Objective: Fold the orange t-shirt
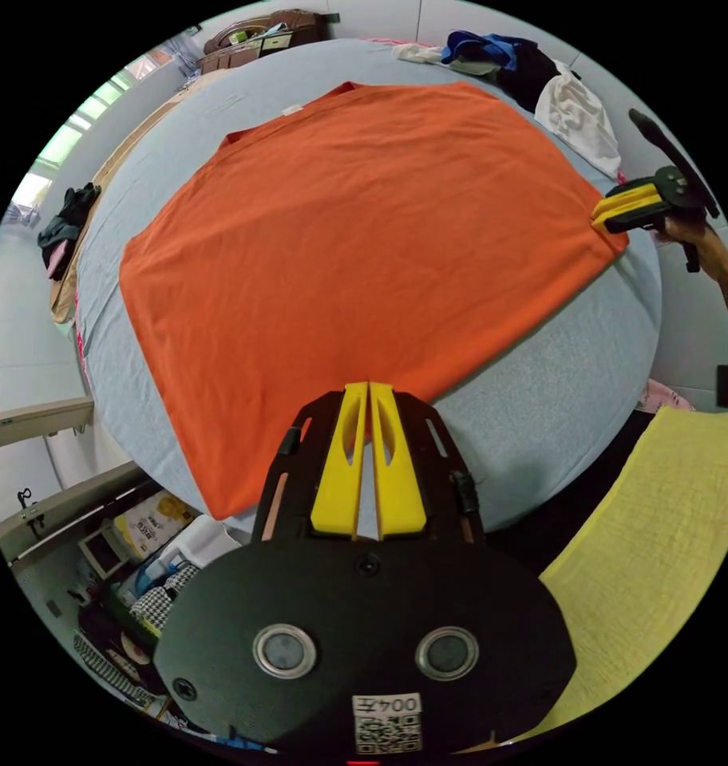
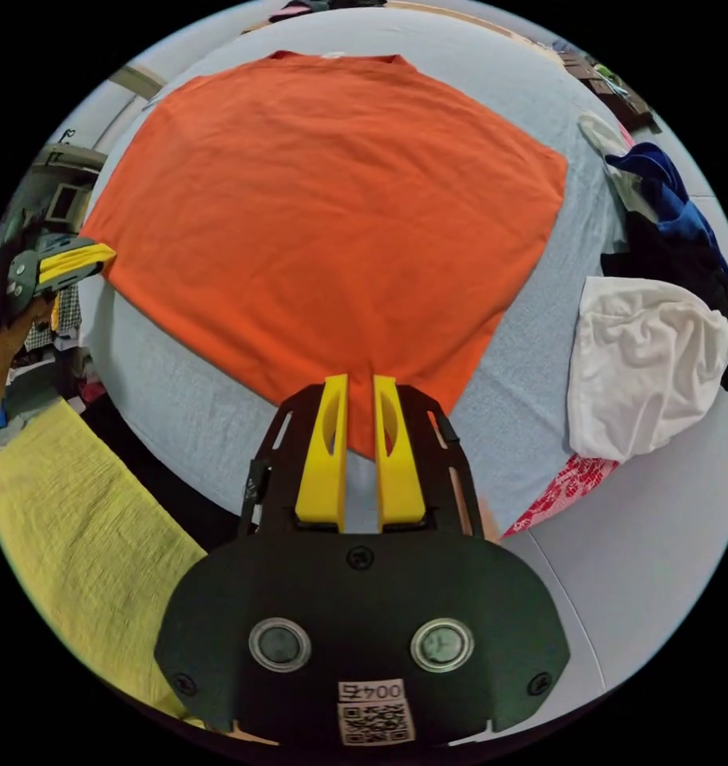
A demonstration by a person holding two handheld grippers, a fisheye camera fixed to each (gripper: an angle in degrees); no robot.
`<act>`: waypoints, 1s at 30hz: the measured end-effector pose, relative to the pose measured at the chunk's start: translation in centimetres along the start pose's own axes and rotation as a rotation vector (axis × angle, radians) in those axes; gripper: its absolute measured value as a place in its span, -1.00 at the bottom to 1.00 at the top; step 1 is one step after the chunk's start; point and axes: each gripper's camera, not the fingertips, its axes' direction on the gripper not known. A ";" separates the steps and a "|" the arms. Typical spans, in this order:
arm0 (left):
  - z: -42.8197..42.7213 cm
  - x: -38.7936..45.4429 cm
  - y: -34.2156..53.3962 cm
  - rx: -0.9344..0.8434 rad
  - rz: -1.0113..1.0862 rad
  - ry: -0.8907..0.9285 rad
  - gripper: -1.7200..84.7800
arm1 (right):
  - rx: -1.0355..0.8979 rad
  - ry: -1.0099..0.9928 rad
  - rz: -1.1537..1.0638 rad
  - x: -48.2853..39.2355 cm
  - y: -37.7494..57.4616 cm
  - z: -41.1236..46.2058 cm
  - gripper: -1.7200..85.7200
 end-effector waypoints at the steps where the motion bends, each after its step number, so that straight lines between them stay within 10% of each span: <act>1: -0.1 -0.1 0.1 0.002 0.001 0.002 -0.95 | -0.005 0.007 -0.017 -0.4 -0.8 0.7 -0.82; 30: -6.9 -9.3 4.5 0.164 0.046 0.157 -0.95 | -0.005 -0.069 0.107 -8.7 -15.3 14.8 -0.82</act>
